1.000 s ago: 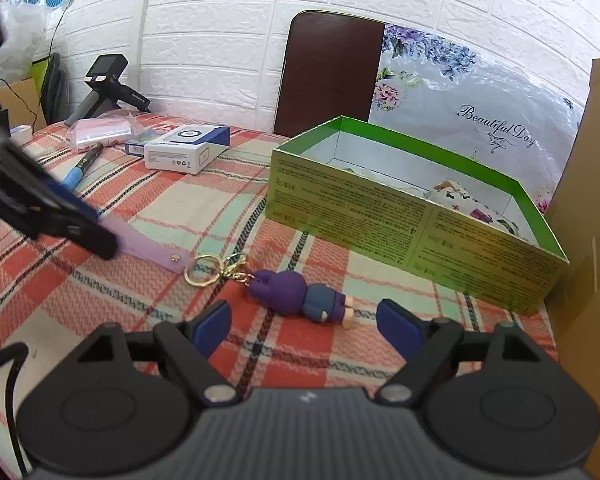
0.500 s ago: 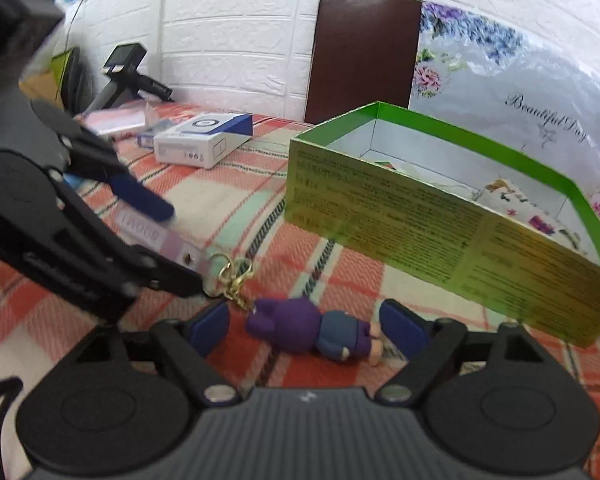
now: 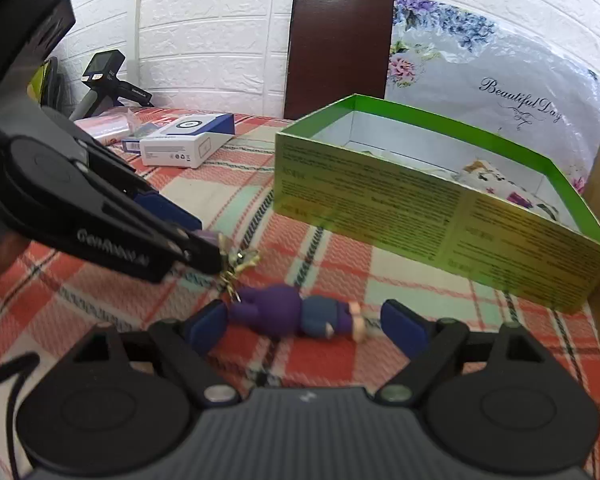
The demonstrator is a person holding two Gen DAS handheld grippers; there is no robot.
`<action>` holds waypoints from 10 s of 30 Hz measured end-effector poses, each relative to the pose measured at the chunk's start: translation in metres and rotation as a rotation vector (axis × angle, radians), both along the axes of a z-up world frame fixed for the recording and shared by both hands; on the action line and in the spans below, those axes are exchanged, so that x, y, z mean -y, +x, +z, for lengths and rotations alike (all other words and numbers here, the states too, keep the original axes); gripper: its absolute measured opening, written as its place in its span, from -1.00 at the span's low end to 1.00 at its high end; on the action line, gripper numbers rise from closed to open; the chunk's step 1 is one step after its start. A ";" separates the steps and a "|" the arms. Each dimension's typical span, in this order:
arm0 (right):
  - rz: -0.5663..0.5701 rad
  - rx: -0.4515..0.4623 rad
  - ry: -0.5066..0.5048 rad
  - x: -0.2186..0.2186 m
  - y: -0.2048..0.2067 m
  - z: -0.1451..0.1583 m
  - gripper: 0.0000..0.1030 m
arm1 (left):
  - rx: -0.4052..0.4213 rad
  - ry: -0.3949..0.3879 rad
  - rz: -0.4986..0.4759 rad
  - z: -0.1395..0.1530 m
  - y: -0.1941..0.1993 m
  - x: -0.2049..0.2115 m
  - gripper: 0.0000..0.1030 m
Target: Organize objects
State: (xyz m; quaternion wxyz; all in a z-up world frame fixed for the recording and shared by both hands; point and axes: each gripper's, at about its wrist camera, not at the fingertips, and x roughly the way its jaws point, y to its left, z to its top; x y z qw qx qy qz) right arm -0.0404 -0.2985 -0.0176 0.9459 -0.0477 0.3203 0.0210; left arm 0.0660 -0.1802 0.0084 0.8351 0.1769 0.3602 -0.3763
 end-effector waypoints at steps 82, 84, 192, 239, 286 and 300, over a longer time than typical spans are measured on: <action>-0.227 0.286 0.033 0.019 -0.004 0.061 0.61 | 0.094 -0.042 0.300 0.069 -0.010 0.019 -0.06; -0.201 0.281 0.024 0.009 -0.005 0.062 0.61 | 0.089 -0.044 0.318 0.068 -0.010 0.009 -0.06; 0.098 0.002 -0.037 0.014 -0.054 0.006 -0.51 | -0.621 -0.224 0.227 0.003 -0.012 0.003 0.30; -0.004 0.060 0.187 -0.006 -0.002 0.020 -0.20 | -0.113 -0.119 0.372 0.006 -0.004 -0.088 -0.04; 0.089 -0.039 0.066 -0.046 -0.027 0.011 -0.57 | -0.249 -0.198 0.240 0.002 -0.002 -0.004 -0.45; -0.056 0.196 0.032 0.007 -0.029 0.051 -0.57 | -0.115 -0.247 0.101 0.064 -0.003 0.062 -0.46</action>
